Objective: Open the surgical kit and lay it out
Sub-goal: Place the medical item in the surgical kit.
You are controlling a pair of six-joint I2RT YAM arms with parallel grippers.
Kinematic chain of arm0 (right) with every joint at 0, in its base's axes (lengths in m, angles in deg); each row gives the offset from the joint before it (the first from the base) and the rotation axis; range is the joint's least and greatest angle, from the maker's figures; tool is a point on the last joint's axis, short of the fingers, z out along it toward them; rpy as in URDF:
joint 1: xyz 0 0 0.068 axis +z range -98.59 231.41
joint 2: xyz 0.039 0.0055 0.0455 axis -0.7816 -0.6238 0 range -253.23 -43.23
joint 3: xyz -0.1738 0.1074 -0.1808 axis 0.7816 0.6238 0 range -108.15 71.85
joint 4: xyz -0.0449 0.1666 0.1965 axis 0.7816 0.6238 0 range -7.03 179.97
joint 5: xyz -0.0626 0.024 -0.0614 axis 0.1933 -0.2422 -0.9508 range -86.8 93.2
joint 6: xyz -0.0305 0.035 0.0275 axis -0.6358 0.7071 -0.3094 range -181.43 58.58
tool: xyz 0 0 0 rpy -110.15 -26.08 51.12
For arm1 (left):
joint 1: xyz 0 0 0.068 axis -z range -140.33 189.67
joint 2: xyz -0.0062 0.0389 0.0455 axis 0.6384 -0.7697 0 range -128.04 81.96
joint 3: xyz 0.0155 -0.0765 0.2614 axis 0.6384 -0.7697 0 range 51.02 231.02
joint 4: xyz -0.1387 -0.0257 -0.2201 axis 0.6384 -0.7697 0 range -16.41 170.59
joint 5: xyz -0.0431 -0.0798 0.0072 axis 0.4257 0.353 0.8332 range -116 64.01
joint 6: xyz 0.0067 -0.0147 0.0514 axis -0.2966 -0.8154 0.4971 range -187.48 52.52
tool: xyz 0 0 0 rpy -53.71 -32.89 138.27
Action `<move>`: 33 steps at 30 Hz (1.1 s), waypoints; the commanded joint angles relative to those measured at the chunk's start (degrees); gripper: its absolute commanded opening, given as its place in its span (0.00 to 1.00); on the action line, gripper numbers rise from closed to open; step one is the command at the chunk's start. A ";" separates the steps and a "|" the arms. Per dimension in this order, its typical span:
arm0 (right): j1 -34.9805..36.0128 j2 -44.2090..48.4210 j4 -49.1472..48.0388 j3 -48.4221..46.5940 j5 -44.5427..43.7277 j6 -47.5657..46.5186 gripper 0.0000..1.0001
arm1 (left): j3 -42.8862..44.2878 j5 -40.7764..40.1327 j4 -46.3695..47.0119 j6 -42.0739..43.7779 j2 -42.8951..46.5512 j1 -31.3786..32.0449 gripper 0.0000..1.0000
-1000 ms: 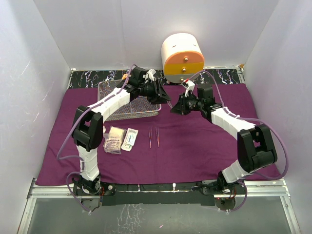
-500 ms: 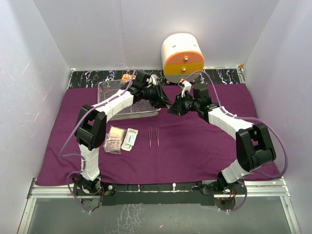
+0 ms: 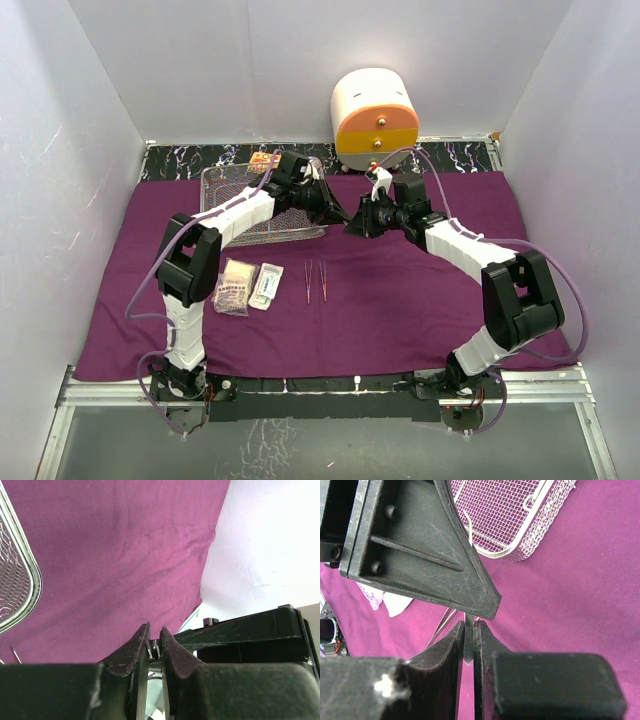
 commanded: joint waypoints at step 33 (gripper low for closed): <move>-14.60 12.96 10.17 7.04 -1.21 -24.31 0.39 | -13.62 -5.29 -10.18 9.69 5.95 8.35 0.04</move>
